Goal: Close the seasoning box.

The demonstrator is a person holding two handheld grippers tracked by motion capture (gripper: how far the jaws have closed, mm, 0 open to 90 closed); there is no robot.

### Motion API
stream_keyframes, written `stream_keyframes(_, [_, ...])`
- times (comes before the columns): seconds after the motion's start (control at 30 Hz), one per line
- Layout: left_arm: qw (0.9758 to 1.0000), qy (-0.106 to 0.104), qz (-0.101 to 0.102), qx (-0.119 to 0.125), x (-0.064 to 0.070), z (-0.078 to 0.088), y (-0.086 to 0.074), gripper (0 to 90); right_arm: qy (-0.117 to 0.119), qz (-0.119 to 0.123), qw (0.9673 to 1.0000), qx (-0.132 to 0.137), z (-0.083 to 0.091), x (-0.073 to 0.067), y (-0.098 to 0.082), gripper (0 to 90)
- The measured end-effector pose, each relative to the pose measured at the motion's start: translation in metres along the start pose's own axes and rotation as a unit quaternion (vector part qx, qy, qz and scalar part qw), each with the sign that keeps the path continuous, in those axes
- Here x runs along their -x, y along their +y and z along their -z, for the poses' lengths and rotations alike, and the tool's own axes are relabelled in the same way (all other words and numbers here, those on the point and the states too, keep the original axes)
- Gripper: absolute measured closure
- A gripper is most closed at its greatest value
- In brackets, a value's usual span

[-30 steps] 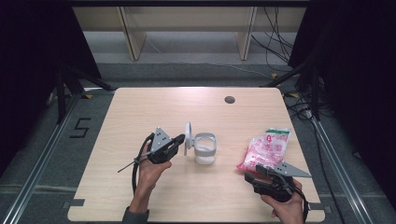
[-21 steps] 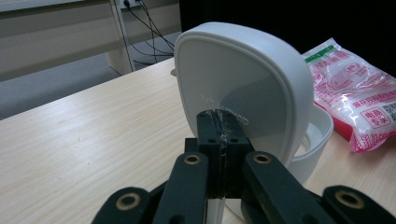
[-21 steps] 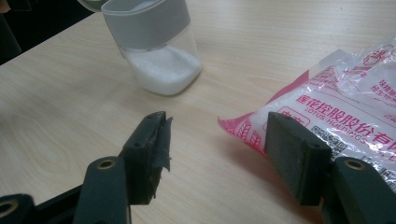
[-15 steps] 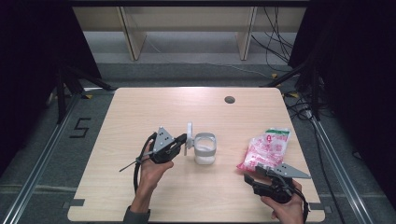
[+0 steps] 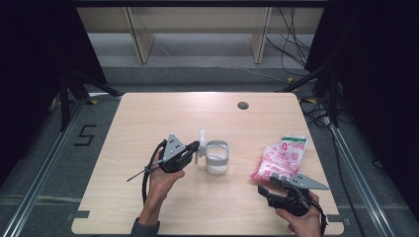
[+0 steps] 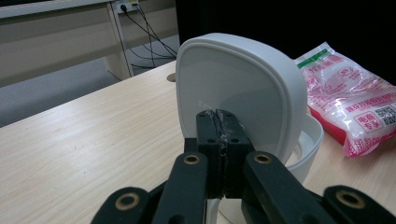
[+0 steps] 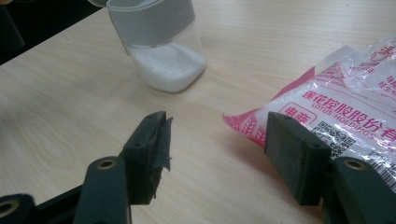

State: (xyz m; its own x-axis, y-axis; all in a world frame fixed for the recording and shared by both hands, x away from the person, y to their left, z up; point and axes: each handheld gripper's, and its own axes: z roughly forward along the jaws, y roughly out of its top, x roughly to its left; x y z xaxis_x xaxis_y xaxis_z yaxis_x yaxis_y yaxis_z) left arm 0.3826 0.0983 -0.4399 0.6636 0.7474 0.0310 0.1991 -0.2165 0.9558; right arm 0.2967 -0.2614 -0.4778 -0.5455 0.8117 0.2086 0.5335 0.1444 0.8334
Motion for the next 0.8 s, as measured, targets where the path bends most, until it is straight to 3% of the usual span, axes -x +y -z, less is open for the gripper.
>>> stream_keyframes(0.07, [1.0000, -0.003, -0.002, 0.000, 0.002, 0.000, 0.001, 88.4, 0.001, -0.010, 0.9999, -0.003, 0.001, -0.002, 0.000, 40.3])
stream_keyframes(0.13, [1.0000, -0.005, -0.007, -0.002, 0.005, 0.000, 0.002, 88.4, 0.006, 0.004, 0.9999, 0.010, 0.000, 0.000, 0.000, 40.3])
stream_keyframes(0.47, [0.9995, -0.030, -0.011, -0.001, 0.019, -0.005, 0.008, 85.9, 0.004, 0.008, 0.9999, 0.006, 0.002, 0.000, 0.000, 40.2])
stream_keyframes(0.57, [0.9991, -0.042, -0.007, 0.003, 0.021, -0.004, 0.009, 81.6, 0.002, -0.002, 1.0000, 0.002, 0.001, 0.000, -0.001, 40.1])
stream_keyframes(0.63, [0.9988, -0.048, -0.002, 0.004, 0.022, -0.002, 0.009, 77.6, -0.001, 0.006, 1.0000, 0.003, 0.001, 0.001, 0.000, 40.1])
stream_keyframes(0.73, [0.9979, -0.064, 0.006, 0.008, 0.022, 0.002, 0.009, 66.2, 0.003, 0.005, 1.0000, 0.007, -0.001, 0.001, -0.001, 40.1])
stream_keyframes(0.77, [0.9977, -0.064, 0.019, 0.012, 0.022, 0.003, 0.007, 62.9, 0.000, 0.006, 1.0000, -0.001, 0.001, 0.001, 0.000, 40.1])
stream_keyframes(0.8, [0.9980, -0.062, 0.011, 0.007, 0.021, 0.004, 0.007, 60.4, 0.000, 0.006, 1.0000, 0.000, 0.001, 0.001, 0.000, 40.1])
